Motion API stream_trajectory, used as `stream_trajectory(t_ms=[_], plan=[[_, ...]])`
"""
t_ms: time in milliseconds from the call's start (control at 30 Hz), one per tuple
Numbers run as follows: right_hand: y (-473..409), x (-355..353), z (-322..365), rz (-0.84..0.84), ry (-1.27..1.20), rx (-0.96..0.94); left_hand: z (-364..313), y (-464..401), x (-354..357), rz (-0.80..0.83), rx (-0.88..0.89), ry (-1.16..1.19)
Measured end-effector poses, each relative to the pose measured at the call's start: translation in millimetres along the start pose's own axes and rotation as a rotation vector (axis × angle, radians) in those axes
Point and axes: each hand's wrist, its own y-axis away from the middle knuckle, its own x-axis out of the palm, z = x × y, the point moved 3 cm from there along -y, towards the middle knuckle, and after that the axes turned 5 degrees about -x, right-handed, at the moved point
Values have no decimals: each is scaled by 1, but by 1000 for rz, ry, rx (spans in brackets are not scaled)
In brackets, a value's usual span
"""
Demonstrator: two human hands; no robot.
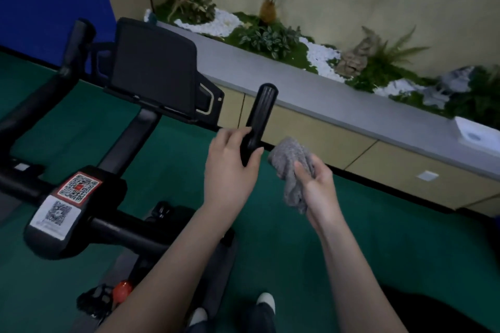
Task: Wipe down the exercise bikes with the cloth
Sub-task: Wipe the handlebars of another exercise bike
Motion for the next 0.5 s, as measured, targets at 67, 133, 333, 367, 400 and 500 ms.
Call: stream_trajectory(t_ms=[67,133,333,367,400,500], plan=[[3,-8,0,-32,-9,7,-7,0,-2,12,73,-32],[4,-18,0,-62,-20,5,-14,2,0,28,131,-67],[1,-71,4,-138,-12,-8,-35,23,38,135,285,-206],[1,-85,5,-144,0,-17,-38,27,51,167,297,-252],[0,-100,7,-155,19,-28,-42,32,65,201,306,-300],[-1,-159,10,-205,101,-65,-59,46,113,325,319,-435]])
